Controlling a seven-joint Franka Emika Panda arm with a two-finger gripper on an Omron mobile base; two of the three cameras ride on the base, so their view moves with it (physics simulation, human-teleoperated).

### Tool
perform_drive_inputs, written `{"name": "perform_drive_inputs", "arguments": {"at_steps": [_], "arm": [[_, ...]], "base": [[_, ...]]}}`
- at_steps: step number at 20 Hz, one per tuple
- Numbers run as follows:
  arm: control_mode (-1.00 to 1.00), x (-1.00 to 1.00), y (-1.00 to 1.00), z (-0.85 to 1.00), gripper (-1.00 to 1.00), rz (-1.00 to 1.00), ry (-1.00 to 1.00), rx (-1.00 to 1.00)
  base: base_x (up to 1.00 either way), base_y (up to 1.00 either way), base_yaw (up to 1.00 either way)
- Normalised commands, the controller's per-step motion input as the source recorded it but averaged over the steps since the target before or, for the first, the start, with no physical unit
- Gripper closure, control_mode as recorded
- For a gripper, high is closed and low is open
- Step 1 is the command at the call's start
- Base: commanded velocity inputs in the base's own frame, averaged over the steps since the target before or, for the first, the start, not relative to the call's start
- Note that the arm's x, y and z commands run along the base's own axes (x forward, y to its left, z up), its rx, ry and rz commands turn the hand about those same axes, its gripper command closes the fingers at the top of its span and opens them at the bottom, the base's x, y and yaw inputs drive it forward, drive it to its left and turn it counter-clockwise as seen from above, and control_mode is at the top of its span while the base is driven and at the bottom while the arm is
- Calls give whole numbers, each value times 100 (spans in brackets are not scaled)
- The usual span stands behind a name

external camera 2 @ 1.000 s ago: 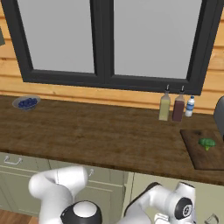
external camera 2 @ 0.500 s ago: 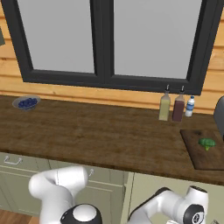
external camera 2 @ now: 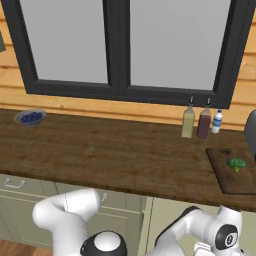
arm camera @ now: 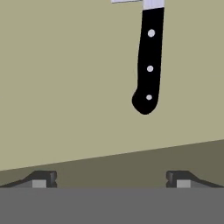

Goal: Place the appropriate cutting tool for cutting the broccoli skin on the cutting board.

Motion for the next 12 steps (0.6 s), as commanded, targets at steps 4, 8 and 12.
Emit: {"name": "perform_drive_inputs", "arguments": {"at_steps": [4,8,12], "arm": [[-100,0,0,0,-100,0,0,0],[-100,0,0,0,-100,0,0,0],[-100,0,0,0,-100,0,0,0]], "base": [[0,0,0],[0,0,0],[0,0,0]]}}
